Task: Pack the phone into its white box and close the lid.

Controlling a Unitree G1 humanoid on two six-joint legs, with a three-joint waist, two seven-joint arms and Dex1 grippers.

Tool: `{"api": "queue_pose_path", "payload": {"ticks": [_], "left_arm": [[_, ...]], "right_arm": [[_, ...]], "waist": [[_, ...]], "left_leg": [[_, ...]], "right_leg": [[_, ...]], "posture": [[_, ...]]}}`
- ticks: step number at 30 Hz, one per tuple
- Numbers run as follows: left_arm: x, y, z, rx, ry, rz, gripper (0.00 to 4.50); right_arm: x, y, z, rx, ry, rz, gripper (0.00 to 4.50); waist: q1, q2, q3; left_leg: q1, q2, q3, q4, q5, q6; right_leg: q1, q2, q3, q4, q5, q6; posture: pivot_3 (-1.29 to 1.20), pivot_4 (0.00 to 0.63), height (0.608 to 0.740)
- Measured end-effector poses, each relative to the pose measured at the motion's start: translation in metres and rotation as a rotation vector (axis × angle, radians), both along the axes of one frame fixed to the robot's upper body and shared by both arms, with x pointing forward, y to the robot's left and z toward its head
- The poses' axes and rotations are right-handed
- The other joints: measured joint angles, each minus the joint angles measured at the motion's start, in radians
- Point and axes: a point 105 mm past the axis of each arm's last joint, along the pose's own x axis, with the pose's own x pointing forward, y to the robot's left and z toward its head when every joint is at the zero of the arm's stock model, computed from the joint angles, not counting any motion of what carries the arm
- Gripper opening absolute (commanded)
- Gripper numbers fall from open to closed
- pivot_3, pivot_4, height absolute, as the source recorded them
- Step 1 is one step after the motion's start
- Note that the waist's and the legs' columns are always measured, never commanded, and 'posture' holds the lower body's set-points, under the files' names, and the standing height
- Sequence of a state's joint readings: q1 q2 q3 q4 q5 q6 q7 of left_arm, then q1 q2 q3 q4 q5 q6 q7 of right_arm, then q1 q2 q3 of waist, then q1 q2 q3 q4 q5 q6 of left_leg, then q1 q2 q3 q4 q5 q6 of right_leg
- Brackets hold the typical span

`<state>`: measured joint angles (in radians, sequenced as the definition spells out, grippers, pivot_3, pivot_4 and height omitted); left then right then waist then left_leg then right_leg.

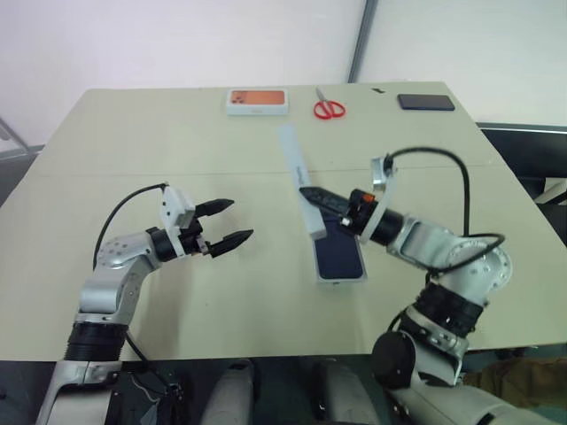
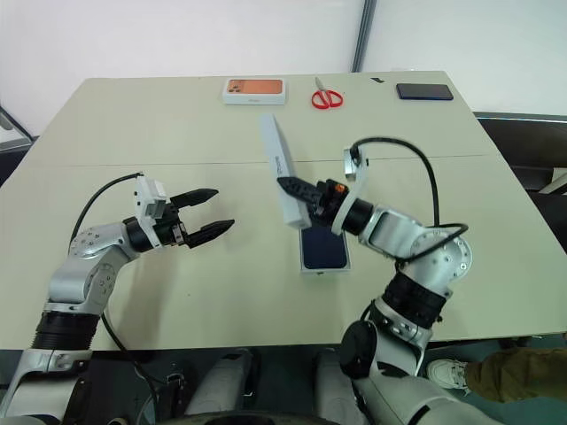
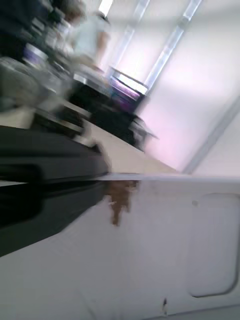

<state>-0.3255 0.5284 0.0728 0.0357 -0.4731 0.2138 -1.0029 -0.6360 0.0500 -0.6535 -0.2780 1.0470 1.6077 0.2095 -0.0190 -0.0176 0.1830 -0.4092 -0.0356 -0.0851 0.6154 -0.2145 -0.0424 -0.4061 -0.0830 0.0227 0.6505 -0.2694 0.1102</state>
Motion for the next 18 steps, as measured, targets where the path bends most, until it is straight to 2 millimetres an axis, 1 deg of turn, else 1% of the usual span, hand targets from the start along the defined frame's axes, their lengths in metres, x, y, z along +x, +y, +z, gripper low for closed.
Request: {"api": "queue_pose_path", "payload": {"ticks": [2,4,5,8,13,15,18], "left_arm": [[0.001,0.001,0.001,-0.007,-0.001,0.012,4.5],[0.001,-0.002,0.001,-0.022,-0.005,0.015,4.5],[0.001,-0.004,0.001,-0.027,-0.006,0.015,4.5],[0.002,-0.007,0.0,-0.039,-0.004,0.026,4.5],[0.001,-0.012,0.0,-0.051,-0.013,0.026,4.5],[-0.001,-0.014,0.0,-0.051,-0.013,0.019,3.93],[-0.004,-0.015,-0.002,-0.06,0.004,-0.002,2.65]], "right_arm": [[-0.006,0.002,0.003,0.025,-0.009,0.028,0.1],[-0.013,0.004,0.005,0.036,-0.011,0.067,0.1],[-0.016,0.004,0.001,0.032,0.002,0.078,0.1],[-0.026,0.005,-0.019,-0.005,0.088,0.115,0.1],[-0.037,0.005,-0.026,-0.04,0.151,0.134,0.1],[-0.038,0.007,-0.027,-0.03,0.183,0.124,0.0],[-0.04,0.013,-0.026,-0.02,0.205,0.126,0.0]], "waist": [[-0.001,0.0,0.0],[-0.002,0.0,0.0],[-0.002,0.0,0.0],[-0.002,0.0,0.0],[-0.003,0.0,0.0],[-0.005,0.0,0.0],[-0.005,0.0,0.0]], "left_leg": [[0.0,0.0,0.0,0.0,0.0,0.0],[0.001,0.0,0.0,0.0,0.0,0.0],[0.001,0.0,0.0,-0.001,0.0,0.0],[0.0,0.0,0.001,0.0,0.0,0.0],[0.0,0.0,0.001,0.0,0.0,0.0],[0.0,0.0,0.001,0.0,0.0,0.0],[0.0,0.001,0.001,0.0,0.0,0.0]], "right_leg": [[0.0,0.0,0.0,0.0,0.0,0.0],[0.0,0.001,0.0,0.0,0.0,0.0],[0.0,0.001,0.0,0.0,0.0,0.0],[0.0,0.001,0.0,0.0,0.0,0.0],[0.001,0.001,0.0,-0.001,0.0,0.0],[0.0,0.001,0.0,-0.001,0.0,0.0],[0.001,0.001,0.0,-0.001,0.0,0.0]], "posture": [[0.0,0.15,0.74],[0.0,0.15,0.74],[0.0,0.15,0.74],[0.0,0.15,0.74],[0.0,0.15,0.74],[0.0,0.15,0.74],[0.0,0.15,0.74]]}}
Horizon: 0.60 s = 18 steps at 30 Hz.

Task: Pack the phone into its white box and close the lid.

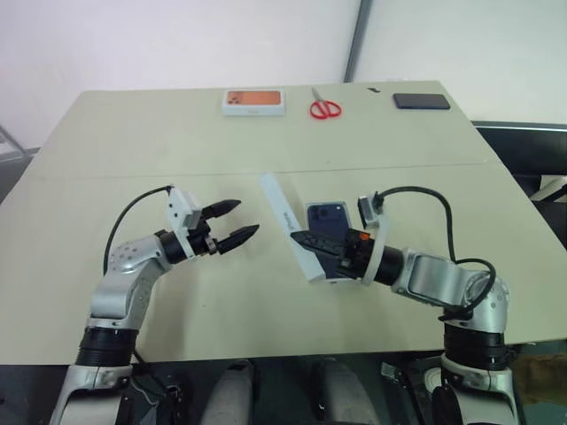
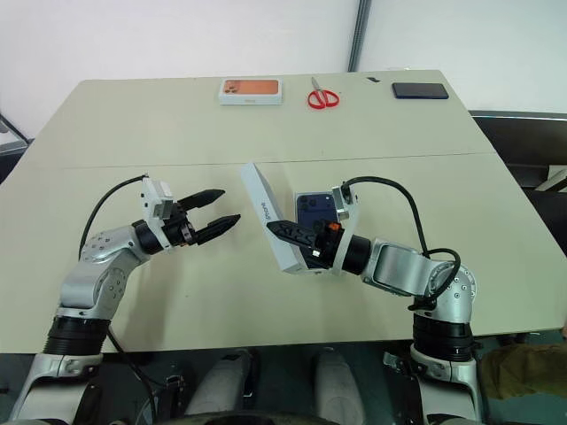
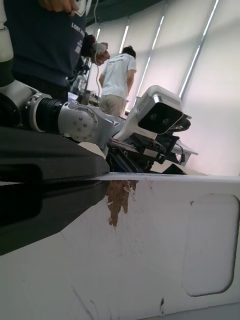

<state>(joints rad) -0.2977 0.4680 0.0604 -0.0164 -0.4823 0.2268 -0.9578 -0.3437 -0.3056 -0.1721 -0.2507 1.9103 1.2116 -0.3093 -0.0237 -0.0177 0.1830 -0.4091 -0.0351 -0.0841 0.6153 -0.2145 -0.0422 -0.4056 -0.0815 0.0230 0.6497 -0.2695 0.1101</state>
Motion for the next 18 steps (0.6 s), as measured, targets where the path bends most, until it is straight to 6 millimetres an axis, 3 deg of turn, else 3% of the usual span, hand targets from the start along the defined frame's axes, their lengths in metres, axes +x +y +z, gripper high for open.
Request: {"api": "queue_pose_path", "payload": {"ticks": [5,11,18], "left_arm": [[-0.003,0.0,-0.006,0.0,0.018,-0.006,0.08],[-0.003,-0.006,-0.009,-0.004,0.02,0.0,0.02],[-0.005,-0.027,-0.016,-0.031,0.043,-0.041,0.02]], "right_arm": [[-0.002,0.01,0.001,0.042,0.028,-0.01,0.0],[0.007,0.012,0.002,0.07,0.064,-0.077,0.0],[0.01,0.004,-0.023,-0.022,0.15,-0.126,0.0]], "waist": [[0.004,0.0,0.0],[0.006,0.0,0.0],[0.006,0.0,0.0]], "left_leg": [[0.0,0.0,0.0,0.0,0.0,0.0],[0.0,0.001,0.0,0.0,0.0,0.0],[0.0,0.001,0.0,0.0,0.0,0.0]], "right_leg": [[0.0,0.0,0.0,0.0,0.0,0.0],[0.001,0.0,0.0,-0.001,0.0,0.0],[0.001,0.0,0.0,-0.001,0.0,0.0]], "posture": [[0.0,0.15,0.74],[0.0,0.15,0.74],[0.0,0.15,0.74]]}}
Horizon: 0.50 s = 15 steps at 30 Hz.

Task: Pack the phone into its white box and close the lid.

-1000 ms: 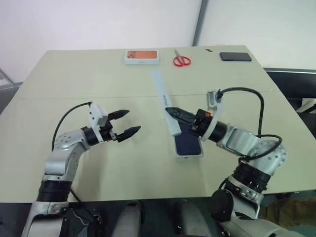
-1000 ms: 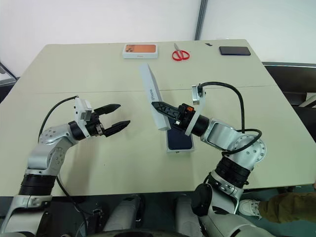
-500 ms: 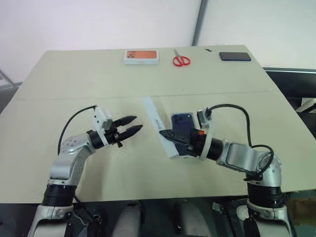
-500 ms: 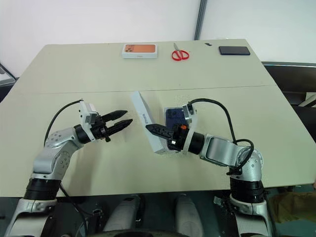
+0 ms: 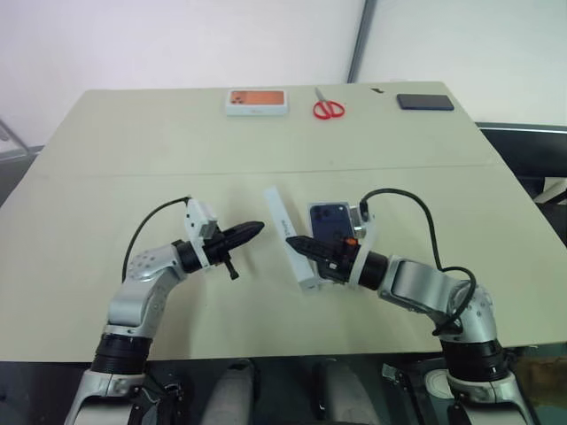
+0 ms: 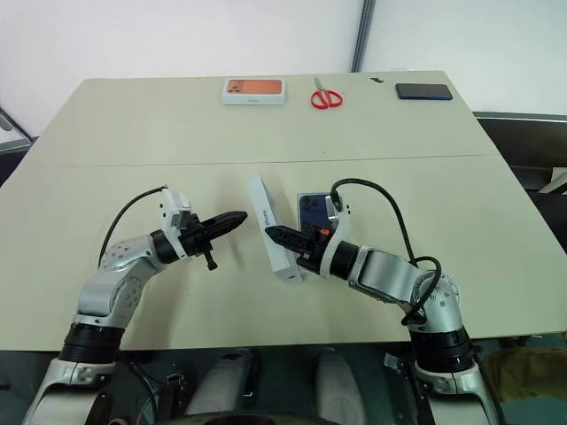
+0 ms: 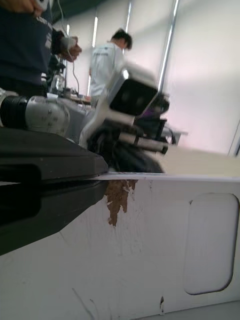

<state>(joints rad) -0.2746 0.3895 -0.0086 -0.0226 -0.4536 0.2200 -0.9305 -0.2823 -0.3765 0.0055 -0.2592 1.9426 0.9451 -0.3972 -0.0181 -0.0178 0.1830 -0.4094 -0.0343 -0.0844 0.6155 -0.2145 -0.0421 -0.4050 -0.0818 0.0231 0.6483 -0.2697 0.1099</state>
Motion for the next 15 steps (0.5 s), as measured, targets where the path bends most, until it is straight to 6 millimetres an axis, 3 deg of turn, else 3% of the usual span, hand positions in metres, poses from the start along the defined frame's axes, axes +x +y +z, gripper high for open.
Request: {"api": "queue_pose_path", "payload": {"ticks": [4,7,13,14,15], "left_arm": [[0.001,-0.015,-0.007,-0.001,0.011,-0.018,0.02],[0.003,-0.024,-0.008,-0.019,0.022,-0.028,0.0],[0.017,-0.031,-0.008,-0.036,0.042,-0.014,0.0],[0.02,-0.034,-0.006,-0.044,0.042,-0.016,0.0],[0.021,-0.036,-0.004,-0.049,0.037,-0.022,0.0]], "right_arm": [[0.004,-0.001,0.0,0.005,0.007,-0.021,0.0],[0.006,-0.004,-0.001,-0.006,0.006,-0.031,0.77],[0.017,-0.02,-0.006,-0.136,-0.093,-0.093,3.98],[0.02,-0.022,-0.004,-0.16,-0.129,-0.099,4.41],[0.023,-0.027,-0.002,-0.2,-0.173,-0.104,4.47]], "waist": [[0.001,0.0,0.0],[0.003,0.0,0.0],[0.004,0.0,0.0],[0.004,0.0,0.0],[0.004,0.0,0.0]], "left_leg": [[0.0,0.0,0.0,0.0,0.0,0.0],[0.0,0.0,0.0,0.0,0.0,0.0],[0.0,-0.002,0.001,0.001,0.0,0.0],[0.0,-0.002,0.002,0.001,0.0,0.0],[0.0,-0.002,0.002,0.001,0.0,0.0]], "right_leg": [[0.0,0.0,0.0,0.0,0.0,0.0],[0.0,0.0,0.0,0.0,0.0,0.0],[0.001,0.0,-0.001,0.0,0.0,0.0],[0.001,0.0,-0.001,0.0,0.0,0.0],[0.0,0.0,-0.001,0.0,0.0,0.0]], "posture": [[0.0,0.15,0.74],[0.0,0.15,0.74],[0.0,0.15,0.74],[0.0,0.15,0.74],[0.0,0.15,0.74]]}}
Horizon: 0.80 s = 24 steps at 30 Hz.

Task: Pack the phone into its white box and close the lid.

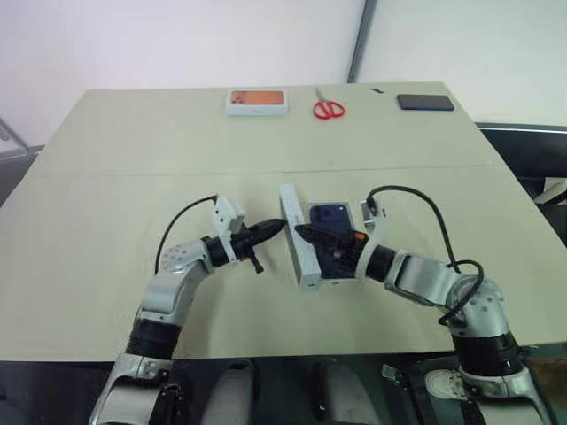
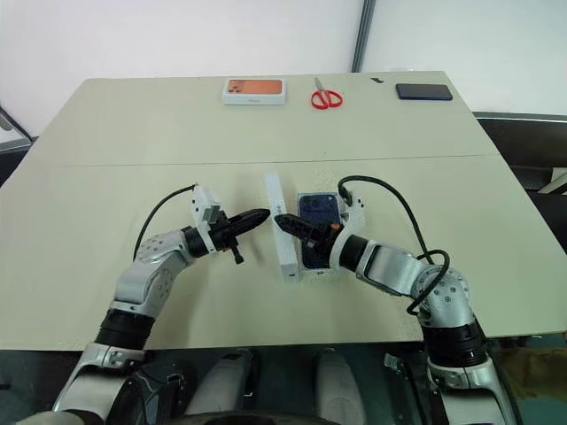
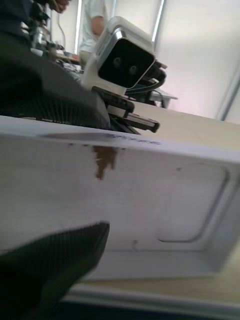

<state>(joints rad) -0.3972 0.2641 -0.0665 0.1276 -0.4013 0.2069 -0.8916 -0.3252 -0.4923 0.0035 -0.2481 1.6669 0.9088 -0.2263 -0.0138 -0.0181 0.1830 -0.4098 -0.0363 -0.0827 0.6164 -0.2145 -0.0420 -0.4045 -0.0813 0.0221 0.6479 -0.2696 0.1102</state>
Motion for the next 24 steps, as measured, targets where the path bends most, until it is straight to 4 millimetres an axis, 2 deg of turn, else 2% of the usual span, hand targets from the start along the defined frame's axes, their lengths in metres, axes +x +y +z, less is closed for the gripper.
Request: {"api": "queue_pose_path", "payload": {"ticks": [4,8,11,14,17,24], "left_arm": [[0.006,-0.003,-0.001,0.01,-0.007,-0.005,0.0],[0.015,-0.022,-0.005,0.01,0.003,-0.038,0.0],[0.022,-0.037,-0.002,0.012,-0.014,-0.061,0.0],[0.027,-0.048,0.0,0.018,-0.029,-0.078,0.0],[0.027,-0.051,0.002,0.026,-0.044,-0.096,0.0],[0.03,-0.013,0.006,0.112,-0.08,-0.047,0.0]], "right_arm": [[0.008,-0.023,0.006,-0.202,-0.176,-0.004,4.47],[0.025,-0.059,0.018,-0.366,-0.369,-0.092,4.47],[0.034,-0.085,0.026,-0.608,-0.564,-0.123,4.47],[0.04,-0.092,0.023,-0.687,-0.627,-0.138,4.47],[0.041,-0.094,0.016,-0.748,-0.652,-0.121,3.62],[0.033,-0.088,-0.009,-0.892,-0.732,-0.004,0.06]], "waist": [[0.001,0.0,0.0],[0.006,-0.001,0.0],[0.004,-0.001,0.0],[-0.004,-0.001,0.0],[-0.003,-0.001,0.0],[-0.001,-0.001,0.0]], "left_leg": [[0.0,-0.001,0.0,0.0,0.0,0.001],[0.0,-0.001,0.0,0.002,-0.001,0.001],[-0.001,-0.002,0.0,0.003,-0.001,0.002],[0.0,-0.001,0.0,0.003,-0.001,0.002],[0.0,-0.001,0.0,0.003,-0.001,0.002],[0.0,-0.001,0.0,0.003,-0.001,0.002]], "right_leg": [[0.0,0.0,0.0,0.0,0.0,0.0],[0.002,0.0,-0.001,-0.001,0.0,0.001],[0.002,0.0,-0.001,-0.001,-0.001,0.002],[0.001,0.0,-0.001,0.0,-0.001,0.002],[0.001,0.0,-0.001,0.0,-0.001,0.002],[0.001,0.0,-0.001,0.0,-0.001,0.002]], "posture": [[0.0,0.15,0.74],[0.0,0.15,0.74],[0.0,0.15,0.74],[0.0,0.15,0.74],[0.0,0.15,0.74],[0.0,0.15,0.74]]}}
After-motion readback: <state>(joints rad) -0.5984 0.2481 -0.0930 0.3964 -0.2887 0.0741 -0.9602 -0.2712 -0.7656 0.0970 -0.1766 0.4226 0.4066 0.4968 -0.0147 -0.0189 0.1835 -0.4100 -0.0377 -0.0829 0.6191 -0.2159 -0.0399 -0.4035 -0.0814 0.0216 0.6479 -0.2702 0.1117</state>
